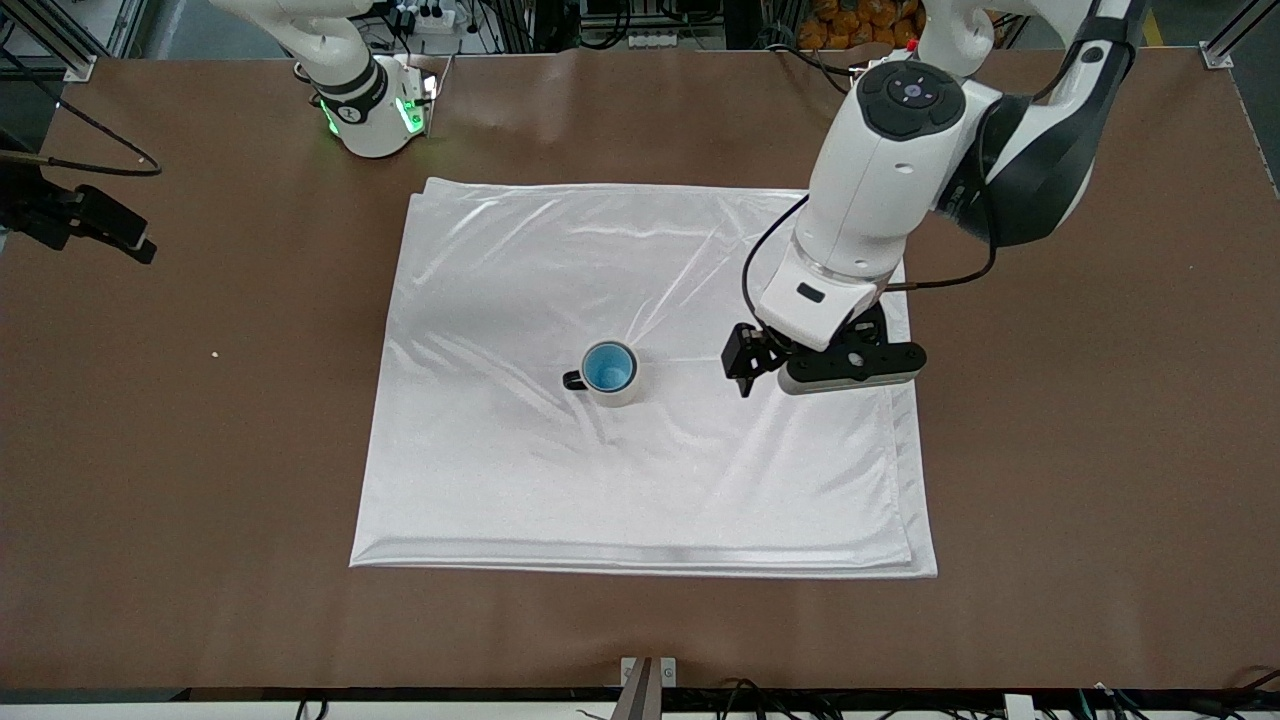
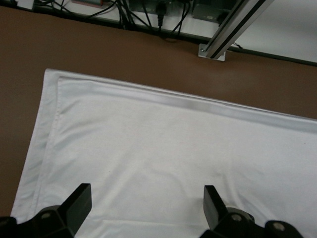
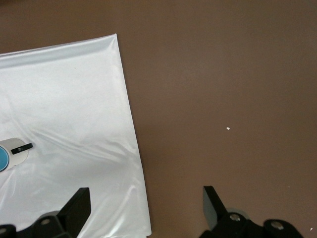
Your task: Place blue cup into white mug on cloth
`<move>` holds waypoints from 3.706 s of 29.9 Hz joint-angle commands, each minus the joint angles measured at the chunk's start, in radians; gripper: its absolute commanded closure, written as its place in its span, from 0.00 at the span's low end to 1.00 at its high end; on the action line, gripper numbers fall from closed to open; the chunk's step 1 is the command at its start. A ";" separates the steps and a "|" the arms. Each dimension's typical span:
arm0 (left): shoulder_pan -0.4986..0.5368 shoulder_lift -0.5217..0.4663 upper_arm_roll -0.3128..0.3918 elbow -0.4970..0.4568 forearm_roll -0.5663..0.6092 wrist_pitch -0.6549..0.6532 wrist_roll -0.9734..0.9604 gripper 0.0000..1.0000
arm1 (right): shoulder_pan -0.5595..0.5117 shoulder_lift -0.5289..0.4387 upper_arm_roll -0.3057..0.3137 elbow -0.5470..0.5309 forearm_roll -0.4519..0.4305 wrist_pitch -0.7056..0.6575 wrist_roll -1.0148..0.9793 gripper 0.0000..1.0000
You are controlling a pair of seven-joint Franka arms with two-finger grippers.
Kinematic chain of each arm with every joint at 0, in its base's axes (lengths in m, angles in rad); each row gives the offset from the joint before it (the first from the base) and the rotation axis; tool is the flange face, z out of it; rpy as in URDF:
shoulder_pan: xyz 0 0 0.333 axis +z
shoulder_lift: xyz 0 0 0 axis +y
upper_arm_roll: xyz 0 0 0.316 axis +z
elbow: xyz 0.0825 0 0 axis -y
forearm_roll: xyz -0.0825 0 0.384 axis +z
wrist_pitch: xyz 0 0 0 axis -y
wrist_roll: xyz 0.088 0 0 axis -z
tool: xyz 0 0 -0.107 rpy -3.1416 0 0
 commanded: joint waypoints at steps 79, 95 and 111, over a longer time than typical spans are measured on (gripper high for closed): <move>0.250 -0.309 0.236 -0.100 -0.200 -0.402 0.555 0.00 | -0.006 0.011 -0.014 0.064 0.005 0.029 0.000 0.00; 0.256 -0.332 0.252 -0.124 -0.205 -0.401 0.616 0.00 | -0.006 0.008 -0.012 0.064 0.005 0.027 0.000 0.00; 0.259 -0.332 0.258 -0.123 -0.205 -0.402 0.669 0.00 | -0.008 0.005 -0.014 0.059 0.006 0.019 -0.003 0.00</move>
